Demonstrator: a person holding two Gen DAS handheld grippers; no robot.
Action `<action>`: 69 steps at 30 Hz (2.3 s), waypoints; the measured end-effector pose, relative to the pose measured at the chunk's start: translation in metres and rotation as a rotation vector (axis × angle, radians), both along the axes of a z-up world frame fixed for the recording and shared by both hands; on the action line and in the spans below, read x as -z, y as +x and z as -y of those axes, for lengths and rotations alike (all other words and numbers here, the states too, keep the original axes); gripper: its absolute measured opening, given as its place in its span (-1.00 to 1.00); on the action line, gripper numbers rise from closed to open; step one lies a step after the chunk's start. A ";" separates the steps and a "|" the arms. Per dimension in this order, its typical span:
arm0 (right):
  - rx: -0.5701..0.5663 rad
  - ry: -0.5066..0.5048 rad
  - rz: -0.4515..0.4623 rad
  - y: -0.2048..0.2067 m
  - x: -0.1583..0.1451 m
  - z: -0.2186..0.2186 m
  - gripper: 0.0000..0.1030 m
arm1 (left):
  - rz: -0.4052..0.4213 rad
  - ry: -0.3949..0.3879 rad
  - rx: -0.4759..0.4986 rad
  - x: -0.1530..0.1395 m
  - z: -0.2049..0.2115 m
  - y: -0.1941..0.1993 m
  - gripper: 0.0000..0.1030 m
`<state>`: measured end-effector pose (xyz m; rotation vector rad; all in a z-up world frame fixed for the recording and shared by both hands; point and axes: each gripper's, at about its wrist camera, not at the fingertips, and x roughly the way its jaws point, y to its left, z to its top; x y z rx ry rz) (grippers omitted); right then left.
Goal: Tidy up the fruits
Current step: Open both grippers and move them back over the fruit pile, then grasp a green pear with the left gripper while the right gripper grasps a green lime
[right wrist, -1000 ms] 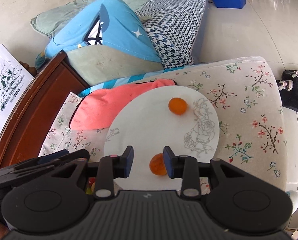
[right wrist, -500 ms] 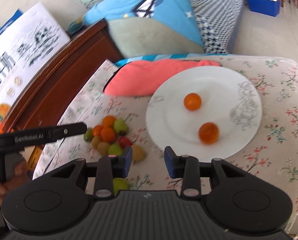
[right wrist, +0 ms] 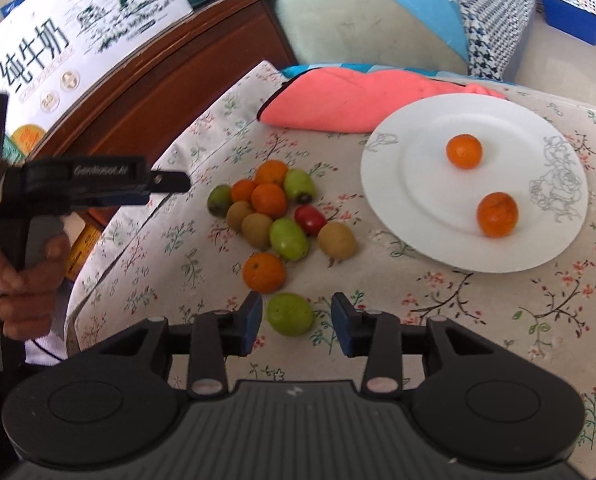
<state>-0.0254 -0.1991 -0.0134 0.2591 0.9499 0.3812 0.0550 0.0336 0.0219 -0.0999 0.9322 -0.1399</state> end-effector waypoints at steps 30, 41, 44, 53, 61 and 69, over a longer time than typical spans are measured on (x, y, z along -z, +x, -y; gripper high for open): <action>-0.059 -0.112 0.003 0.007 0.018 -0.027 -0.29 | 0.047 0.098 0.198 0.034 0.022 0.013 -0.01; -0.061 -0.129 0.002 0.008 0.019 -0.030 -0.40 | 0.022 0.104 0.239 0.038 0.017 0.010 -0.06; -0.060 -0.127 0.003 0.007 0.019 -0.029 -0.41 | 0.015 0.102 0.265 0.038 0.017 0.009 -0.06; -0.061 -0.130 0.012 0.007 0.020 -0.031 -0.42 | 0.031 0.093 0.219 0.048 0.018 0.017 -0.16; -0.065 -0.129 0.018 0.008 0.018 -0.033 -0.42 | 0.046 0.078 0.222 0.045 0.021 0.013 -0.52; -0.040 -0.100 0.043 0.011 0.007 -0.027 -0.42 | 0.073 0.066 0.203 0.027 0.021 0.007 -0.52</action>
